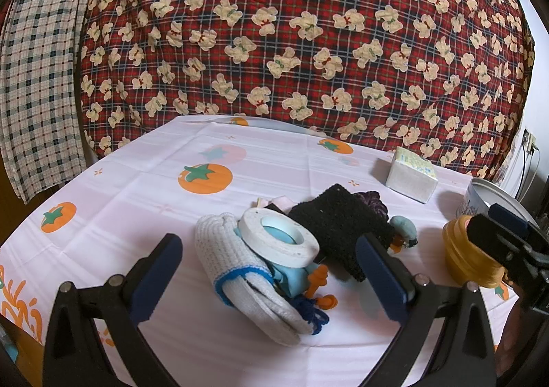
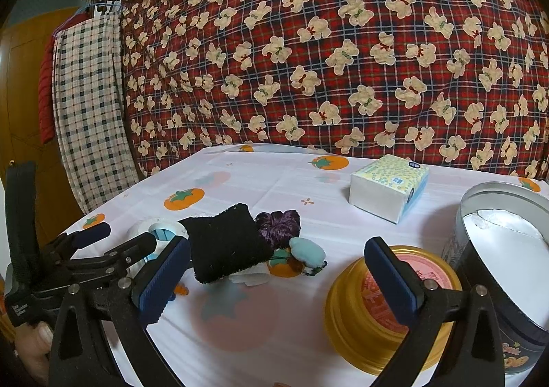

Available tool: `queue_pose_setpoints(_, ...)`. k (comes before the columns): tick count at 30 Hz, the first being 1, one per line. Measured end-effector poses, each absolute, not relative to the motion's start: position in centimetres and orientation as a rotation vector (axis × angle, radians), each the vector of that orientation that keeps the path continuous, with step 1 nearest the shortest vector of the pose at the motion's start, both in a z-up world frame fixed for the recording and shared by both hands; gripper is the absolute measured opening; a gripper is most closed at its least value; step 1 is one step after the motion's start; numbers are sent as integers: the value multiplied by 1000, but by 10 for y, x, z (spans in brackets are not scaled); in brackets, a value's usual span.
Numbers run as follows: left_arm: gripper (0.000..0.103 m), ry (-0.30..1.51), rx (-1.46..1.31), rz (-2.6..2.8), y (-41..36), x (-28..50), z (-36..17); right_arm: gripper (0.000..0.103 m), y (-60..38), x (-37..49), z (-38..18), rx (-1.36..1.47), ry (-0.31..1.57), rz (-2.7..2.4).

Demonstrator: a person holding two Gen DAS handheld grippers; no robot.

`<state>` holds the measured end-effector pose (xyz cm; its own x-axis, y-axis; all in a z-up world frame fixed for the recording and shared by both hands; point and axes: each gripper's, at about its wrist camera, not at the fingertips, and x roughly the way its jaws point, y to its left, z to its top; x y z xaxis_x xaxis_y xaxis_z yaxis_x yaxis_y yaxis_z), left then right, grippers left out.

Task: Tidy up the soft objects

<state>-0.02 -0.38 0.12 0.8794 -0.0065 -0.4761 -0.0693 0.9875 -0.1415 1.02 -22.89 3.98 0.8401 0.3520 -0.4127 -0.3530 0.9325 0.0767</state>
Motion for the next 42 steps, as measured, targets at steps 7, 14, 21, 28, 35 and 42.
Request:
queue_pose_setpoints(7, 103, 497, -154, 33, -3, 0, 1, 102, -230, 12, 39, -4, 439, 374)
queue_pose_setpoints(14, 103, 462, -186, 118, 27, -7, 11, 102, -232, 16, 47, -9, 438, 374)
queue_pose_setpoints(21, 103, 467, -309, 198, 73, -9, 5, 102, -210, 12, 17, -44, 466, 397)
queue_pose_setpoints(28, 103, 473, -277, 203, 77, -10, 7, 82, -150, 4, 36, -154, 495, 569)
queue_pose_setpoints(35, 103, 450, -338, 316, 113, -18, 11, 62, -97, 1, 24, -235, 561, 713)
queue_pose_setpoints(42, 103, 468, -297, 316, 110, -15, 11, 46, -61, 12, 1, -336, 665, 747)
